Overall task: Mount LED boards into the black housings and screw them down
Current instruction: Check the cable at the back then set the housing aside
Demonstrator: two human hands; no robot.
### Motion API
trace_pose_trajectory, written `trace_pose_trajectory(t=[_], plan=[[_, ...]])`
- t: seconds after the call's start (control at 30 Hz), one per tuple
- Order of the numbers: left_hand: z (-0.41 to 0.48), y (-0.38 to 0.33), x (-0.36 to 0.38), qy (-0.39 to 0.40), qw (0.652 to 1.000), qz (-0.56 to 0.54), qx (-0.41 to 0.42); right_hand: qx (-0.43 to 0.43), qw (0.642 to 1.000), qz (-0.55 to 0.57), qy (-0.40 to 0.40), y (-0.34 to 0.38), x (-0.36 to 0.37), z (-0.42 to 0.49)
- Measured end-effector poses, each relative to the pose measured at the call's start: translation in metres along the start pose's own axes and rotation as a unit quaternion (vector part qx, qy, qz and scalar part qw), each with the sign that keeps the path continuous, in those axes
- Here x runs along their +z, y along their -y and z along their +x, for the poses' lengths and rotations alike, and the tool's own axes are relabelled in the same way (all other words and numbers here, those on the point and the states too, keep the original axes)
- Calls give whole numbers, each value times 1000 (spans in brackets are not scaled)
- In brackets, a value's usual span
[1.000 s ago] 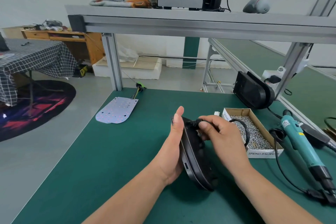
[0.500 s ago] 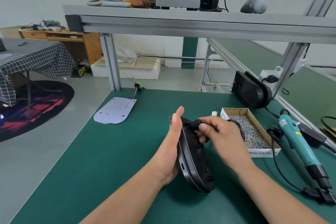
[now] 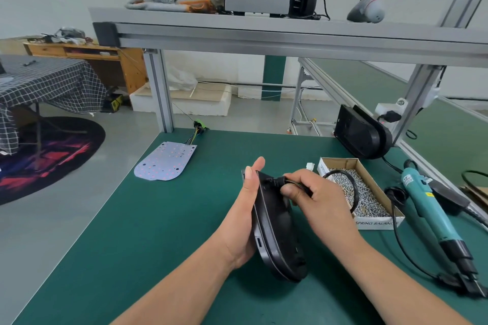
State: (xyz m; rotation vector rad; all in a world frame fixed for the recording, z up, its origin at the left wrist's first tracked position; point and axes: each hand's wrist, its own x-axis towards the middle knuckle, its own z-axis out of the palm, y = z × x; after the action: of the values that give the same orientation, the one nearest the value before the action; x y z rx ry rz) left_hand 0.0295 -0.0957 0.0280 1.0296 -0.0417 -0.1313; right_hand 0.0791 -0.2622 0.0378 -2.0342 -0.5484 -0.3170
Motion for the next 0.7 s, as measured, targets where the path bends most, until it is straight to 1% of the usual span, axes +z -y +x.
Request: trace_pose_trajectory(t=[0.07,0.17,0.27,0.37,0.53,0.7], plan=[[1,0,0,-7,1000,-6,1,-23,999,-32,-3,1,0,2],[1,0,0,-16,1000,-14,3,-31,998,-61,1,-1,0,2],[2,-1,-1,-13,1000,-3,10,-20,1000,-22,1,-1,-5,1],[2,-1,-2,-8,1000,3,8,-26,999,-19,-12,-2,-6,1],[2,-1,-3,5,1000,18,1,39,998,55,-6,-3,1,3],[1,-3,-2,25,999,25,-5,60,995,85,-2,0,1,5]])
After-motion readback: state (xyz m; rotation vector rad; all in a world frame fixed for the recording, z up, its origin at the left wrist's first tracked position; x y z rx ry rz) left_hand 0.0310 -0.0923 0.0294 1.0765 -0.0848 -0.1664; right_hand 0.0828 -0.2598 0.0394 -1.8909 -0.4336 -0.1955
